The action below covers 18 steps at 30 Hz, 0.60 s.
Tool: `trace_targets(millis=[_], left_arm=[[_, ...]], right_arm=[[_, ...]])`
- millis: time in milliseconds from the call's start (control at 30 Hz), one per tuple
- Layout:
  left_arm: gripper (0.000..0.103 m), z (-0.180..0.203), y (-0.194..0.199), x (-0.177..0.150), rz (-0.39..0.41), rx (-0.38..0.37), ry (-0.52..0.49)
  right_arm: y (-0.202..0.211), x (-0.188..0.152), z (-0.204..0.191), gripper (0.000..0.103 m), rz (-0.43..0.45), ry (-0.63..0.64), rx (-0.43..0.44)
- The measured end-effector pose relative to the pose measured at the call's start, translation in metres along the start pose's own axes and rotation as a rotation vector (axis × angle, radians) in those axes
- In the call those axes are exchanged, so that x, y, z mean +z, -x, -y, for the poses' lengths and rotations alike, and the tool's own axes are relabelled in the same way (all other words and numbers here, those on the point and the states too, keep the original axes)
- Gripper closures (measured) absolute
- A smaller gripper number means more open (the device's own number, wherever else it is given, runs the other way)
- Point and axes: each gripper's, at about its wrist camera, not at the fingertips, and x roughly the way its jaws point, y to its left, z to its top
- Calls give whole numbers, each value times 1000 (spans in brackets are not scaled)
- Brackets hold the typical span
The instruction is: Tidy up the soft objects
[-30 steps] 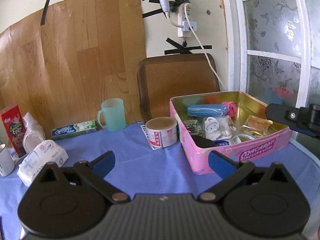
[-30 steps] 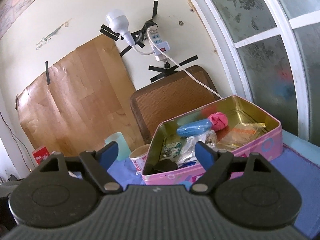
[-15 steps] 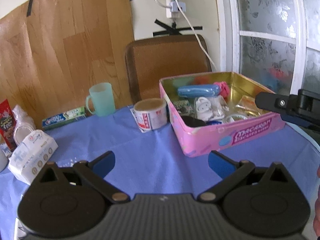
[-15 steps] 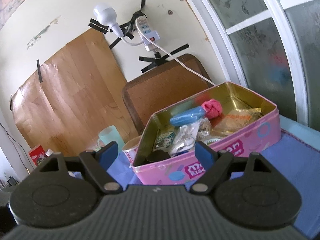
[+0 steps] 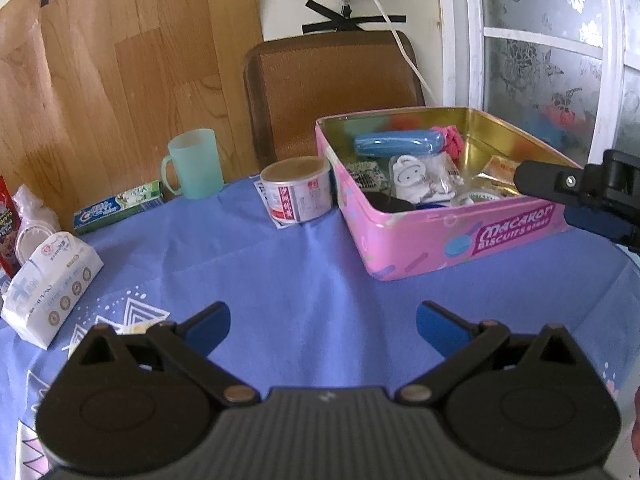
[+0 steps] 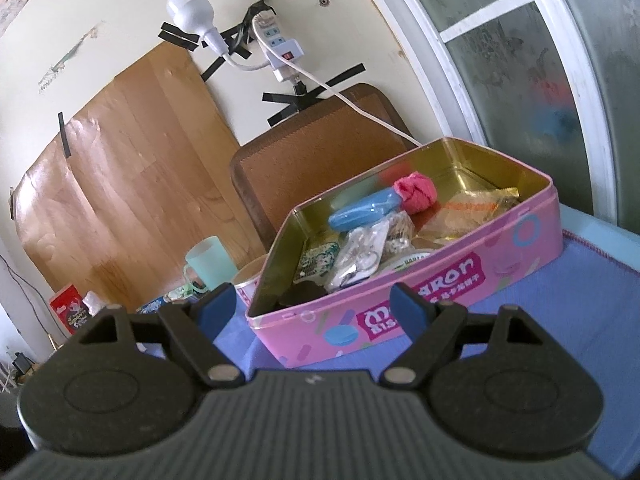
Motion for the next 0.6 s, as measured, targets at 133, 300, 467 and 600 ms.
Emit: trace_targets(millis=[133,300,467,600], left_arm=[[0,1,-6,-2,-24,-7,-1],[0,2,-12,-4,-45,-11,0],[0,4,-17,-6,-67,-19,-2],[0,6,-20,-7,-78,-24,-5]], right_arm=[[-3,-1,3,17,-9,-9,-5],[-6,-2,6,17,-17,-17,-11],[-8,-3,10,17,-23,-26,-15],[-9,-3,11,17,-27,-30,-18]])
